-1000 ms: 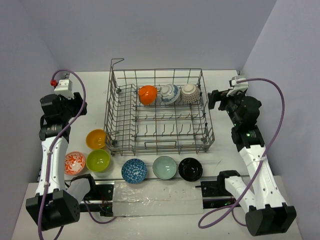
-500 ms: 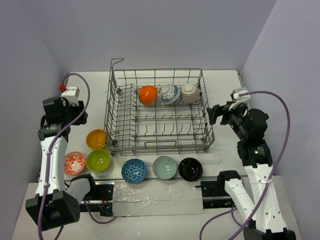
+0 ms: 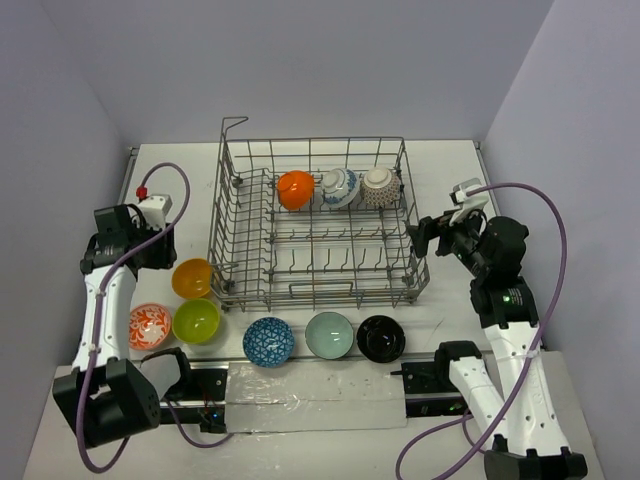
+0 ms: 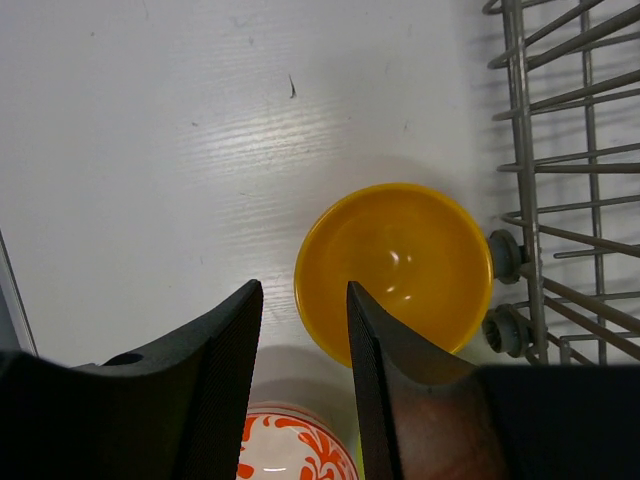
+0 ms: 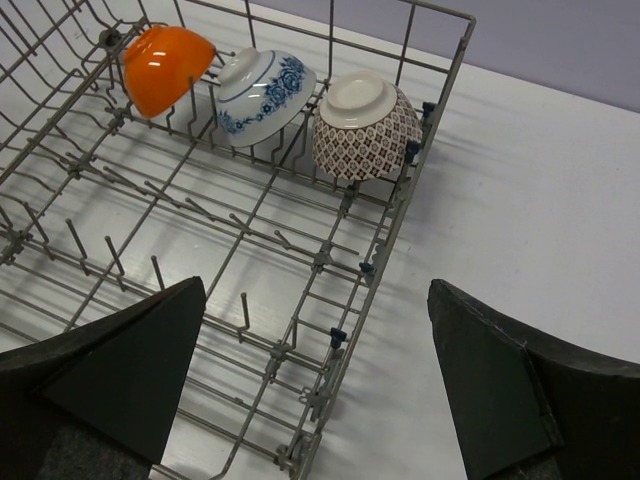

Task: Load the bowls into the dish rack
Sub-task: Pick up the bowl from the corner of the board.

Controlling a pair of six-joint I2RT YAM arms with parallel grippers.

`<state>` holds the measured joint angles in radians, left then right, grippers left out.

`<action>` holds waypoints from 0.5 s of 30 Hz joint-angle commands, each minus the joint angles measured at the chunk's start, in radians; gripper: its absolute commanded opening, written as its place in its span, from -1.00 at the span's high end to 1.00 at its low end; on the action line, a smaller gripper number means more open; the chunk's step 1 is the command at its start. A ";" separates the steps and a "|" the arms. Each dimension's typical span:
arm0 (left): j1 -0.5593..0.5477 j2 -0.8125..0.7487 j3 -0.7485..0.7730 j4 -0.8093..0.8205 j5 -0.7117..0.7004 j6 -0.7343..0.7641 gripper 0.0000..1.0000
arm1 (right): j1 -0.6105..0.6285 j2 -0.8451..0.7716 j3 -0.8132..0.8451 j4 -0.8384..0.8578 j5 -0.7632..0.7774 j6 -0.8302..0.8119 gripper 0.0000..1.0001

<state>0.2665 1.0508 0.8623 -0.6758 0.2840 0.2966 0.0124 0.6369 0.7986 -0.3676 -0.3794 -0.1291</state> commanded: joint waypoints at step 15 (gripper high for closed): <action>0.043 0.130 -0.069 0.048 0.084 0.121 0.10 | -0.040 -0.005 -0.022 0.027 -0.021 -0.023 -1.00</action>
<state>0.3042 1.1728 0.8135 -0.6601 0.3336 0.3817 -0.0223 0.6357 0.7784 -0.3656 -0.3878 -0.1371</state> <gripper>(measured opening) 0.448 0.997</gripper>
